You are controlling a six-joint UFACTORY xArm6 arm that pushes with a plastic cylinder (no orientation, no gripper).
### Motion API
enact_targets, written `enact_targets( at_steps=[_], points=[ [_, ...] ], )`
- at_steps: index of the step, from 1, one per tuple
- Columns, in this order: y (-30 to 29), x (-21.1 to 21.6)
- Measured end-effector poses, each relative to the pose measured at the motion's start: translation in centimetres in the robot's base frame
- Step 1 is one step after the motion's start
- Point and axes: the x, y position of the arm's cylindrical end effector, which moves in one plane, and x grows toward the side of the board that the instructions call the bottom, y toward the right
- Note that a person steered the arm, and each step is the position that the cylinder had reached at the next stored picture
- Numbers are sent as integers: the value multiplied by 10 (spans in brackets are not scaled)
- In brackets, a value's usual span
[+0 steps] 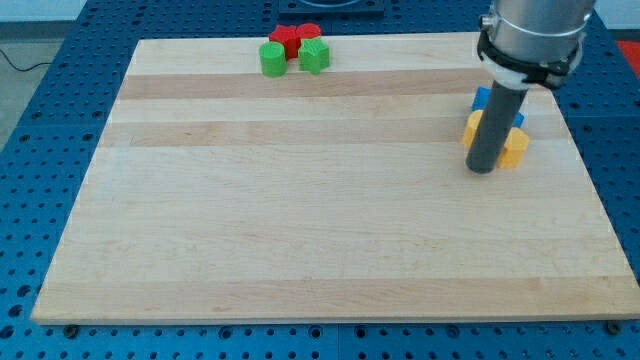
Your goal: Move the yellow blocks to the right side
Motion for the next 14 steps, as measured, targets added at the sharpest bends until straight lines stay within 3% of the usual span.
enact_targets(
  at_steps=[2, 3, 5, 8, 10, 11, 13, 14],
  points=[
    [71, 8],
    [72, -5],
    [69, 20],
    [69, 24],
    [25, 12],
    [43, 10],
    [150, 6],
    [171, 5]
  ],
)
